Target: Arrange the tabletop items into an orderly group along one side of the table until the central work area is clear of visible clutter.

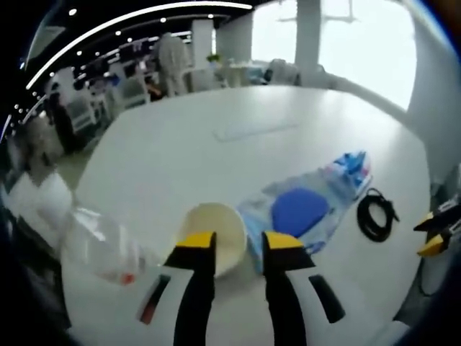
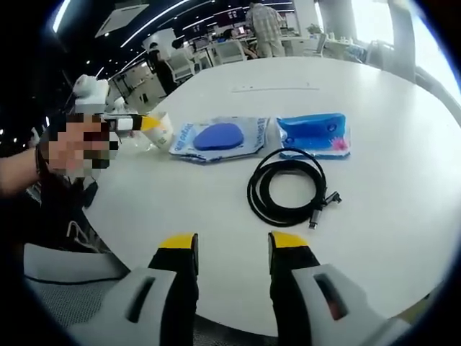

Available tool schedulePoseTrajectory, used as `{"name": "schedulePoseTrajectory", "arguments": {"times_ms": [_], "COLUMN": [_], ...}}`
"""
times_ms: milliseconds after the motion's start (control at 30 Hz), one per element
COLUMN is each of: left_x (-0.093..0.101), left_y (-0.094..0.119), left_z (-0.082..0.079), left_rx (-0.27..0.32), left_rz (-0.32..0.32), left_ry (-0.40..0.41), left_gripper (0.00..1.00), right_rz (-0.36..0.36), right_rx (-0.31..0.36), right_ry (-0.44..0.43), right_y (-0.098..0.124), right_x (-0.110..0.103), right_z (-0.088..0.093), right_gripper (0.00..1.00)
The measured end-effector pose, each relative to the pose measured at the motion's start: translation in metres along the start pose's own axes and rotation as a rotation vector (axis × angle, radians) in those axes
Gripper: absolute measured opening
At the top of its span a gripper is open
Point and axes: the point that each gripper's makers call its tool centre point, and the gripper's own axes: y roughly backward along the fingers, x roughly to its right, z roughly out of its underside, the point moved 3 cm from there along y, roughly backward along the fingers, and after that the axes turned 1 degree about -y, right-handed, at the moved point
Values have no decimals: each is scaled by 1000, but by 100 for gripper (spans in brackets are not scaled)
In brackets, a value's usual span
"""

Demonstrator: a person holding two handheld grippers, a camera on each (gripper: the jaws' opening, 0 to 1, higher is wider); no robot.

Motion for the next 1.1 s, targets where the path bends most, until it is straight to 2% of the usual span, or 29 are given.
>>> {"name": "schedulePoseTrajectory", "arguments": {"times_ms": [533, 633, 800, 867, 1100], "left_x": [-1, -3, -5, -4, -5], "left_y": [26, 34, 48, 52, 70], "left_z": [-5, -6, -1, 4, 20], "left_rx": [48, 64, 79, 80, 83], "left_rz": [-20, -27, -42, -33, -46], "left_ry": [43, 79, 95, 127, 175], "left_gripper": [31, 34, 34, 35, 43], "right_rz": [-43, -46, -59, -62, -72], "right_rx": [14, 16, 17, 18, 14], "right_ry": [-6, -5, 3, 4, 10], "right_y": [-8, -8, -10, -10, -12], "right_x": [-9, -10, -13, -14, -17], "right_z": [-5, -7, -8, -8, -7], "right_gripper": [38, 38, 38, 38, 38]}}
